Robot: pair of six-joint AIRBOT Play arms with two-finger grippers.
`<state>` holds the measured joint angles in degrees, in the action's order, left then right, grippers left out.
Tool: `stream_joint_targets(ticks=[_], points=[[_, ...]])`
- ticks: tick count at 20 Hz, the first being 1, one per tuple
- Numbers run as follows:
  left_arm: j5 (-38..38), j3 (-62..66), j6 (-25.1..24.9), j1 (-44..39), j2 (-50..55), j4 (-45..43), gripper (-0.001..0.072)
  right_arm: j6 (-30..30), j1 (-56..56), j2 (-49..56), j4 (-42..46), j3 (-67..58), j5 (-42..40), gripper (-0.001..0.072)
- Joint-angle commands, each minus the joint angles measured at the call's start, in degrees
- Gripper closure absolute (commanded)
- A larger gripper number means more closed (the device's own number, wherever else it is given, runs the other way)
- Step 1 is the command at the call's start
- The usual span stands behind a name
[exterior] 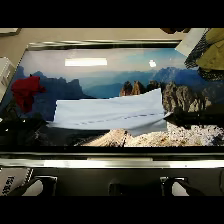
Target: Fold the clothes and pants, and hang the long-sleeved shirts on hangers.
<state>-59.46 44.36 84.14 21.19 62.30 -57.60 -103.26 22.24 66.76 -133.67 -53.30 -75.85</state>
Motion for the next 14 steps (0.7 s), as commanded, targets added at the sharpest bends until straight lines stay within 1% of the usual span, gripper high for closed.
stream_joint_targets(ticks=[1,3,6,11,14], points=[[8.33,6.82,-0.35,-3.26,8.13,-0.02,0.0694,2.19,-3.52,11.04,1.88,-9.97,7.04,0.0684],[8.48,11.13,-0.35,-3.67,13.18,0.0,0.0695,2.43,-3.52,14.95,1.75,-13.53,10.25,0.0684],[8.55,16.85,-2.34,-5.25,19.56,-0.02,0.0695,2.6,-3.56,20.15,-0.52,-17.7,12.02,0.0684],[8.46,26.29,-2.32,-7.56,29.46,-0.02,0.0695,2.54,-4.02,26.36,-2.01,-22.01,13.75,0.0683],[8.26,30.97,-2.29,-8.9,33.86,-0.04,0.0694,2.34,-6.54,29.51,-1.57,-23.17,17.07,0.0682]])
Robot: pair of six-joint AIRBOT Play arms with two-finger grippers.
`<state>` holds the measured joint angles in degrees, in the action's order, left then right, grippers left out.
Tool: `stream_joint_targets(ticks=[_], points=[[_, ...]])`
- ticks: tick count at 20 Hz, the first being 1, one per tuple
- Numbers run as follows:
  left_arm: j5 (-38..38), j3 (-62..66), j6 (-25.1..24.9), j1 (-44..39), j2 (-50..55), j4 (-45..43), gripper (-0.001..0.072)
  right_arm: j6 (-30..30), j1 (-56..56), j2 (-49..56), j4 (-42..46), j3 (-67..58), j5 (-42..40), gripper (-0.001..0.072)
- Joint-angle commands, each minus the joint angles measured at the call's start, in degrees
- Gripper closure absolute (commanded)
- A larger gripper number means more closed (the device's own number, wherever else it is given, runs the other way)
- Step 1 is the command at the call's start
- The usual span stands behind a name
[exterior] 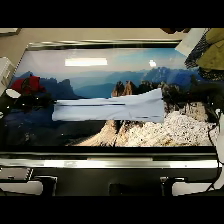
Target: Fold the clothes and pants, and hang the long-sleeved shirts on hangers.
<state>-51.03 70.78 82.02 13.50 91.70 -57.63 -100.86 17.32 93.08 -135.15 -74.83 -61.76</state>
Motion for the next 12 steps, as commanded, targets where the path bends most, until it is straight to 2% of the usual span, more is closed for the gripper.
stream_joint_targets(ticks=[1,3,4,5,6,7,8,10,12], points=[[-0.11,5.44,-0.15,-1.66,5.7,0.0,0.0694,-0.04,-2.27,4.11,0.04,-1.64,4.17,0.0682],[-0.04,6.19,-0.15,-2.19,7.67,0.02,0.0693,-0.02,-2.71,5.64,0.39,-1.64,6.82,0.0681],[-0.07,6.19,-0.11,-2.32,8.26,0.04,0.0687,0.04,-2.71,6.1,0.35,-1.64,7.58,0.0653],[-0.31,6.19,-0.11,-2.32,8.48,0.02,0.0627,0.96,-2.64,6.23,0.42,-1.64,7.67,0.0538],[-0.33,6.21,-0.09,-2.14,8.37,0.04,0.0453,2.47,-2.08,6.01,0.35,-1.84,6.69,0.0364],[-0.74,6.51,0.44,-1.88,8.15,0.0,0.0259,3.43,-1.07,5.88,0.39,-2.89,4.17,0.0239],[-2.58,7.61,0.48,-1.53,8.04,0.0,0.019,3.41,0.48,5.84,0.48,-4.79,0.44,0.0214],[-7.89,10.82,0.46,-0.72,7.72,-0.02,0.0172,3.39,4.35,5.86,1.57,-8.13,-5.73,0.0207],[-12.94,13.86,0.48,-0.37,6.75,-0.24,0.0172,2.54,8.37,6.21,2.43,-8.66,-9.38,0.0111]])
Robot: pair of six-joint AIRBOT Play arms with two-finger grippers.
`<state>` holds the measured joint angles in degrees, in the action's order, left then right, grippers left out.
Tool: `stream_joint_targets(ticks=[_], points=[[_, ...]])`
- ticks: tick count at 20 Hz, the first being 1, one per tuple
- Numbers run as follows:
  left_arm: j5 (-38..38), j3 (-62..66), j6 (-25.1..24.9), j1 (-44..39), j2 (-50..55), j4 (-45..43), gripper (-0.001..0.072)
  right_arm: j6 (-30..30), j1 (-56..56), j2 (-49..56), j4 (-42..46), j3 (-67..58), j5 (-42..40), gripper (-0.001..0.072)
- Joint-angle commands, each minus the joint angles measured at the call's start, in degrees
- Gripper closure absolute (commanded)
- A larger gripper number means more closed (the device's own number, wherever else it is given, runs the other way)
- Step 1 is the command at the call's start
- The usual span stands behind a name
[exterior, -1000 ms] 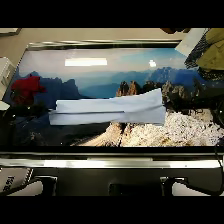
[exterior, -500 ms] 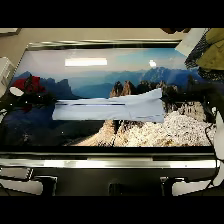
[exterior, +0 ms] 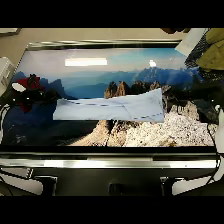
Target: Fold the clothes and pants, and hang the long-sleeved shirts on hangers.
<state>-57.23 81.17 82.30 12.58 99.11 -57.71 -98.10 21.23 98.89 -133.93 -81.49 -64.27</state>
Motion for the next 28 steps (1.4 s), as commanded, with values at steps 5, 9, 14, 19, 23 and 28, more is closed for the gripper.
stream_joint_targets(ticks=[5,9,14,19,23,28], points=[[-8.66,4.81,0.2,0.55,-4.66,-0.57,0.0172,-6.05,6.67,6.71,-1.46,-1.92,-16.7,0.0044],[-9.51,4.79,0.22,0.5,-4.96,-0.57,0.0172,-7.78,6.67,10.14,-3.5,-1.92,-16.15,0.0044],[-9.25,4.79,0.2,0.2,-4.9,-0.57,0.0172,-8.87,4.26,12.02,-4.96,-1.9,-15.96,0.0044],[-9.22,4.79,0.2,0.2,-4.9,-0.57,0.0172,-8.85,-2.75,12.22,-4.26,-1.88,-13.66,0.0145],[-10.12,4.79,0.22,0.2,-4.9,-0.31,0.0424,-6.27,-3.91,11.3,-1.49,-1.95,-12.31,0.0681],[-10.29,4.68,3.61,-4.7,-3.45,2.86,0.0692,0.83,-3.69,2.67,5.14,-3.32,-14.34,0.0683]])
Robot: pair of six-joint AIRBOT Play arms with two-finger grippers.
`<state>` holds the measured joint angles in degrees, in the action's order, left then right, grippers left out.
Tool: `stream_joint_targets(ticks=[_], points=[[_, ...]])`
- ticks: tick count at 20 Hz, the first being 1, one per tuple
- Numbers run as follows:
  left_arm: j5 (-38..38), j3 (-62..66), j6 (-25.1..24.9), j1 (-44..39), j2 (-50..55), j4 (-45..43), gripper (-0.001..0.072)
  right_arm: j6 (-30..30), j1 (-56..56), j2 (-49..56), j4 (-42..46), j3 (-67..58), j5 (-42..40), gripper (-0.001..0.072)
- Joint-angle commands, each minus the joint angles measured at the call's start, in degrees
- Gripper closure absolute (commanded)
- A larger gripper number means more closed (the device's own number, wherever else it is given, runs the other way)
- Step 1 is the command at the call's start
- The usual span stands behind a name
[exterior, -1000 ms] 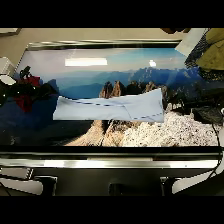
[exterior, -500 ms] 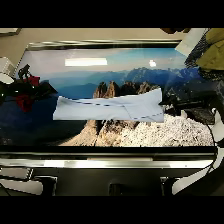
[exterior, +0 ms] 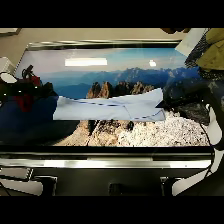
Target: Fold the clothes and pants, and hang the long-sleeved shirts on hangers.
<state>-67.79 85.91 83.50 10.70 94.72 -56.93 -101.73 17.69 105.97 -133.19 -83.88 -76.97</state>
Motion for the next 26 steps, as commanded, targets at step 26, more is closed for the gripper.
stream_joint_targets(ticks=[26], points=[[26.25,31.3,25.99,-51.76,38.01,30.38,0.0693,10.47,-0.15,-22.84,14.16,-20.92,-13.2,0.0682]])
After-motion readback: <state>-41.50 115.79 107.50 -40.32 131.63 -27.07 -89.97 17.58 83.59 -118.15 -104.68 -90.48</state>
